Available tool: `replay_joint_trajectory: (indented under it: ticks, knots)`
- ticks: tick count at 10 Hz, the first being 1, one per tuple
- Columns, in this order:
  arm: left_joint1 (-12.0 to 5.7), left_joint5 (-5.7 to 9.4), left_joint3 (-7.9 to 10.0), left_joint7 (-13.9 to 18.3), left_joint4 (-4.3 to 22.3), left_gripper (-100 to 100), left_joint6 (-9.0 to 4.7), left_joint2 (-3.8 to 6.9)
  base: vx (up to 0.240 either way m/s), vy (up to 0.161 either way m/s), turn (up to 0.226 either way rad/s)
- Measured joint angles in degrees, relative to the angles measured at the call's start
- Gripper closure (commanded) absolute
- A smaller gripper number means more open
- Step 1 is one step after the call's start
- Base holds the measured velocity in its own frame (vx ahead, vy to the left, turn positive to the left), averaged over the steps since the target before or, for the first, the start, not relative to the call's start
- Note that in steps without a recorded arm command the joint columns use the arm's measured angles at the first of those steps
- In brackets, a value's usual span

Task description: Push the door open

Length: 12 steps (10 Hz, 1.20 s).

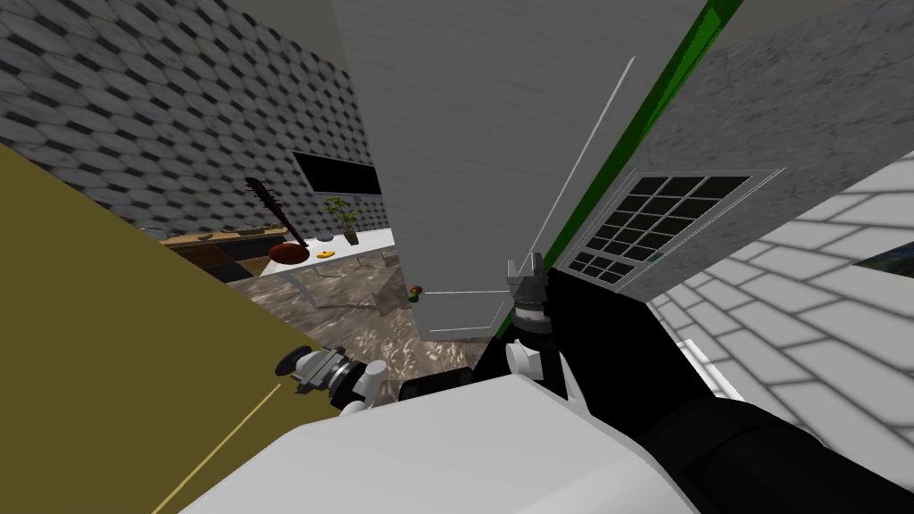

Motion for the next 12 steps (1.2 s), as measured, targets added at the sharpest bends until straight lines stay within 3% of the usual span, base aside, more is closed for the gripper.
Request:
replay_joint_trajectory:
  ticks: [1, 2, 3, 5, 6, 8, 9, 10, 12]
  knots:
    - [0.67, 0.56, 0.65, -0.81, -0.95, 100, -0.24, -0.41, 0.062, 0.051, -0.126]
    - [-0.34, 1.26, 1.65, -0.66, 0.79, 100, -1.1, -0.36, 0.09, 0.085, -0.233]
    - [1.43, 2.03, 2.59, -1.08, -1.19, 100, -1.43, -0.76, 0.084, 0.098, -0.129]
    - [1.83, 3.66, 4.77, -2.61, -2.26, 100, -2.72, -1.52, 0.081, 0.092, -0.142]
    - [1.28, 4.25, 5.71, -2.2, -0.84, 100, -3.54, -1.35, 0.08, 0.092, -0.155]
    - [2.28, 5.7, 7.72, -3.54, -2.59, 100, -4.93, -2.68, 0.045, 0.071, -0.087]
    - [2.31, 5.78, 7.84, -3.72, -2.66, 100, -5.22, -2.79, -0.003, 0.091, -0.167]
    - [1.43, 6.5, 8.5, -2.96, -0.66, 100, -6.32, -2.05, 0.026, 0.127, -0.106]
    - [2.72, 7.6, 9.31, -3.89, -2.77, 100, -6.52, -1.33, 0.033, 0.132, -0.071]
